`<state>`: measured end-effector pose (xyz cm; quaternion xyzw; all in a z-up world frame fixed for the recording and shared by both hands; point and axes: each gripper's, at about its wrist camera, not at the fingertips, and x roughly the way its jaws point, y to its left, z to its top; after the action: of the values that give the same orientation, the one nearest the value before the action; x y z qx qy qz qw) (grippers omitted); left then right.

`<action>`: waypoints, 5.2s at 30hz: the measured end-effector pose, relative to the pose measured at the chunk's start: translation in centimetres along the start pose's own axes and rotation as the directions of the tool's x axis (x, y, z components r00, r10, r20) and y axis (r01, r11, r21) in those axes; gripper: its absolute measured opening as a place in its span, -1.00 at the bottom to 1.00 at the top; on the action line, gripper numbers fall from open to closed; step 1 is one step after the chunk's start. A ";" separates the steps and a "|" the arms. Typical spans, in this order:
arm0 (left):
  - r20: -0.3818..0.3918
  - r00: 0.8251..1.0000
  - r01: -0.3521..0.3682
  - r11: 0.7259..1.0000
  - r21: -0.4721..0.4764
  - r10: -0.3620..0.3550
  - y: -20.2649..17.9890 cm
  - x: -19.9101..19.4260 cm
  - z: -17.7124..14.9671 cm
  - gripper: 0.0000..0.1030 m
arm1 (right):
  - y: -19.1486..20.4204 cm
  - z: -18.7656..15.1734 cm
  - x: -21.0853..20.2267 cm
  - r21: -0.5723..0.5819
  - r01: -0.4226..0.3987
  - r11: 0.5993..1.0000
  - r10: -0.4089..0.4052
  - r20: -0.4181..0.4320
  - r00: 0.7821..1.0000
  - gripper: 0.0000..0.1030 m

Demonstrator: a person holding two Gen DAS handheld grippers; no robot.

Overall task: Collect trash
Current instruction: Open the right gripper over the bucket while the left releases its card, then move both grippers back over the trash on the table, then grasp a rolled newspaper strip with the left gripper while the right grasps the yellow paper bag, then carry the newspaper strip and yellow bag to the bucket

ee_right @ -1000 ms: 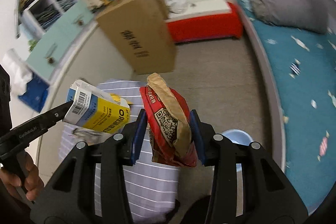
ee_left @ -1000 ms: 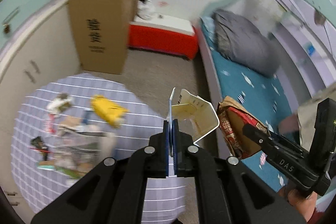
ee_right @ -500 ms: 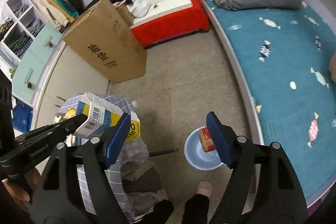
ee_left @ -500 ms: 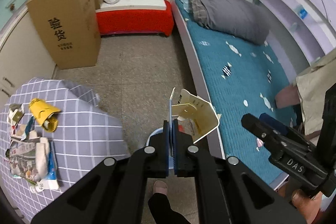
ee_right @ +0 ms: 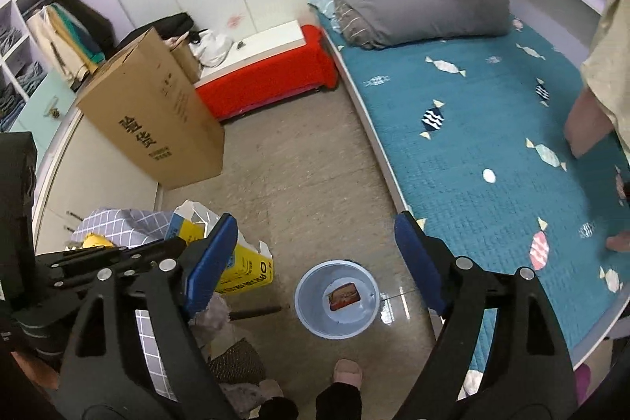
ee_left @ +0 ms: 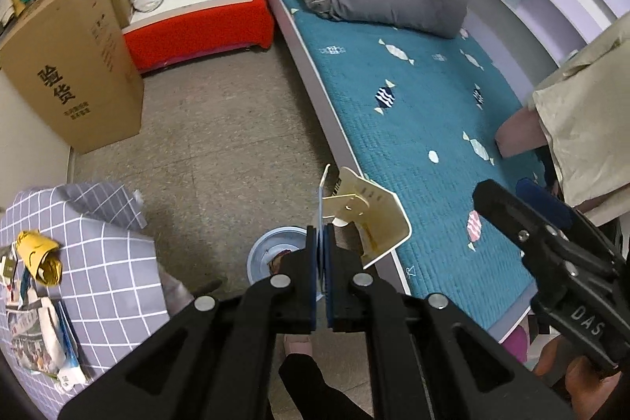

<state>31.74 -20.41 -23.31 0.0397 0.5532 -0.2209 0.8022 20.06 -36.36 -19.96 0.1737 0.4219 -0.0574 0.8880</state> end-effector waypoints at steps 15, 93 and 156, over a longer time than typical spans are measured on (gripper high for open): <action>0.055 0.998 -0.036 0.996 -0.079 0.040 3.7 -4.5 -2.7 0.29 | 3.8 -1.1 -1.1 -0.050 -0.029 0.998 0.029 -0.011 1.000 0.58; 0.339 0.903 -0.043 0.843 -0.536 0.262 40.0 -22.3 -18.1 -0.90 | 39.5 -12.0 9.3 -0.282 -0.258 0.924 0.192 -0.242 0.951 0.64; 0.162 0.984 -0.050 0.988 -0.146 0.074 4.5 -8.2 -4.7 -0.88 | 5.2 -2.7 1.3 -0.002 -0.278 0.961 0.274 -0.165 0.948 0.44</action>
<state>27.10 -12.41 -18.51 -0.0185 0.4970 -0.1585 0.8529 20.19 -30.50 -21.24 0.2237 0.4654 0.0871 0.8519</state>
